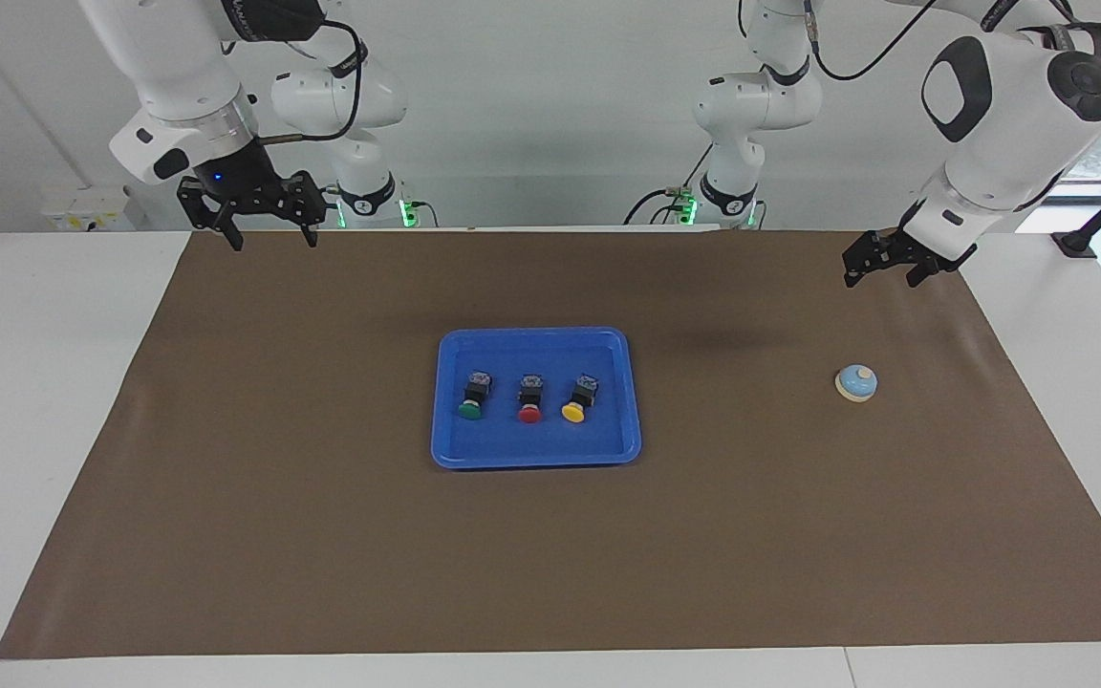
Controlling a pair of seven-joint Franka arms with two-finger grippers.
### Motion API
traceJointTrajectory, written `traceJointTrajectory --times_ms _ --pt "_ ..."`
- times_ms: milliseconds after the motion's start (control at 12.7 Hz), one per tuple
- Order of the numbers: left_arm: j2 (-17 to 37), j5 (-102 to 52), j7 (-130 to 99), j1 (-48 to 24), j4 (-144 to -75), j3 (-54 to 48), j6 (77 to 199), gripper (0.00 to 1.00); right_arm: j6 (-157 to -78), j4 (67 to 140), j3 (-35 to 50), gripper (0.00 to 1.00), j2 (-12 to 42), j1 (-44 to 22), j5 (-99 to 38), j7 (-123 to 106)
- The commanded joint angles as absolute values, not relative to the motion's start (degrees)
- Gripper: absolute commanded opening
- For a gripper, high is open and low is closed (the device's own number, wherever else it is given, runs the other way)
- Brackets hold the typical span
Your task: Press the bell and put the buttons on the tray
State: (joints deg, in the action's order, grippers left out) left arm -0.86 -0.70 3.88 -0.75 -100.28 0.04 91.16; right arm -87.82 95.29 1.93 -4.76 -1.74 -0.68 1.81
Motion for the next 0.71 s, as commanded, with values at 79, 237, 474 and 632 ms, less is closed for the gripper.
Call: traceJointTrajectory --times_ms 79,237,474,632 --pt "1.0 0.1 3.1 -1.8 -96.4 0.6 89.6 1.00 -87.8 96.1 2.4 1.00 -5.7 -0.8 -1.0 0.5" --pt "0.9 0.1 3.1 -1.8 -96.5 0.6 89.8 1.00 -87.8 96.1 2.4 1.00 -5.7 -0.8 -1.0 0.5" --pt "0.8 0.0 3.1 -1.8 -96.3 0.6 89.7 1.00 -87.8 96.1 2.4 1.00 -5.7 -0.8 -1.0 0.5" --pt "0.8 0.0 3.1 -1.8 -96.4 0.6 89.7 1.00 -87.8 96.1 2.4 1.00 -5.7 -0.8 -1.0 0.5"
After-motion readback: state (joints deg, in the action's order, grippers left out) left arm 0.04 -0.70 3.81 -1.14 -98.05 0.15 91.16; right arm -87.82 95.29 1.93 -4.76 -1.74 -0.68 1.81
